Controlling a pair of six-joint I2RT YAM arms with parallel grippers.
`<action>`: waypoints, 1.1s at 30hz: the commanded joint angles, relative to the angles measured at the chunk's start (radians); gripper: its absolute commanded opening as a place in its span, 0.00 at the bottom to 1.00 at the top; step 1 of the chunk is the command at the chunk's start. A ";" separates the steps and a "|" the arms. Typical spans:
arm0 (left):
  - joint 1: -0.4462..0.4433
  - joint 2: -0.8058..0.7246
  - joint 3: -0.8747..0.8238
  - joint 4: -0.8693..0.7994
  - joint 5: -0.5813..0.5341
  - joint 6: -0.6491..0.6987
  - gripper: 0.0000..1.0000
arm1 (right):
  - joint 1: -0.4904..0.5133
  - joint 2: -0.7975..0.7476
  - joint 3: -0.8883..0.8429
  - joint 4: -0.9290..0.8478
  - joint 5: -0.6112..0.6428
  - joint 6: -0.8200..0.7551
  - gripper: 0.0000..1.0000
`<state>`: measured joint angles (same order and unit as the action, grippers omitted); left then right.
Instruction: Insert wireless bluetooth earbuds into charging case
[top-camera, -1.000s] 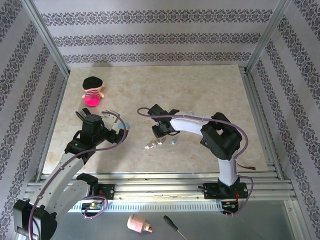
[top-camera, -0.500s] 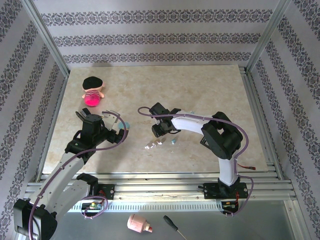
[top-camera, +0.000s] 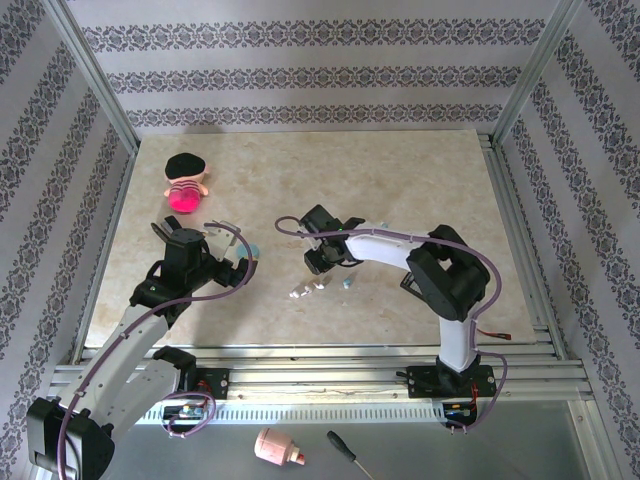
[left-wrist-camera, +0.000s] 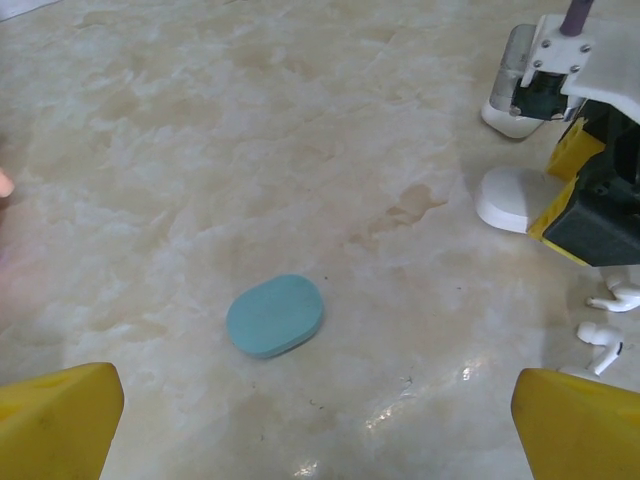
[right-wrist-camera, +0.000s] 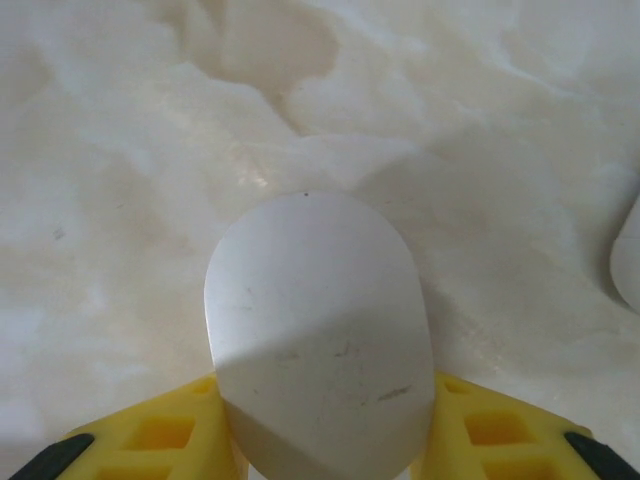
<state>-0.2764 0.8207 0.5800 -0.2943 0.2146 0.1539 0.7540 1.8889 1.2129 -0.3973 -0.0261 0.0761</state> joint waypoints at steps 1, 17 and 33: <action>-0.024 0.020 0.037 -0.040 0.110 0.001 1.00 | -0.018 -0.126 -0.046 0.057 -0.155 -0.198 0.34; -0.058 0.047 0.058 0.115 0.631 0.027 0.95 | -0.127 -0.361 0.034 -0.161 -0.797 -0.363 0.31; -0.109 0.133 0.116 0.189 0.869 0.044 0.69 | -0.069 -0.384 0.081 -0.223 -0.887 -0.403 0.28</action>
<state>-0.3676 0.9470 0.6617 -0.1501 1.0153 0.1913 0.6708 1.5124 1.2587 -0.5922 -0.8711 -0.2874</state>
